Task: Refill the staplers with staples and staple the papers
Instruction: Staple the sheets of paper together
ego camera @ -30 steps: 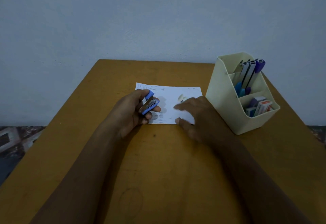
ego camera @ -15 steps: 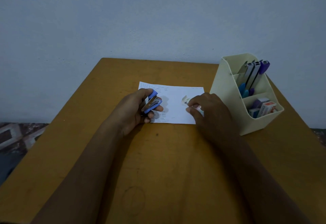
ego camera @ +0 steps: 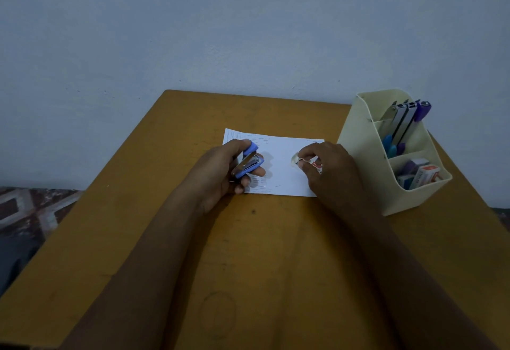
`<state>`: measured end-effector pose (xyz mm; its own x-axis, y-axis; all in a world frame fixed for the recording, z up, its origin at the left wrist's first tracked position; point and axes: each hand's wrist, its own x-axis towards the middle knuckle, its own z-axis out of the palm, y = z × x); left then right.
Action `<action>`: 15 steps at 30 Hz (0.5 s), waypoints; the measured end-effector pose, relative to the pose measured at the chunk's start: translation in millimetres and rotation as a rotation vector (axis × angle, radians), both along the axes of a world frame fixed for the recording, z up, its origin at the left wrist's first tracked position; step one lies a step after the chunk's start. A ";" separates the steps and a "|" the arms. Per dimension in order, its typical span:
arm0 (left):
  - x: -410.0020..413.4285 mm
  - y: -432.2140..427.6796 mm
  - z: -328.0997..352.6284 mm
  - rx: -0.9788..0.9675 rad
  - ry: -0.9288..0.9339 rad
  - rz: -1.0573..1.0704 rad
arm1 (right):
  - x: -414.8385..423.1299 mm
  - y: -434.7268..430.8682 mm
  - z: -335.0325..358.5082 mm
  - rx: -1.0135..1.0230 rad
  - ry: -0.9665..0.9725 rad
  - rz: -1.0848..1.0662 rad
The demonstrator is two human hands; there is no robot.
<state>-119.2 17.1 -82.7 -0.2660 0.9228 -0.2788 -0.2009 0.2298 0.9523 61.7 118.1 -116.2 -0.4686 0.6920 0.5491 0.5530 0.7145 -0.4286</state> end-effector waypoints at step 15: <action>-0.6 0.0 0.5 -0.003 0.013 0.005 | 1.1 8.8 3.5 -0.121 -0.123 -0.003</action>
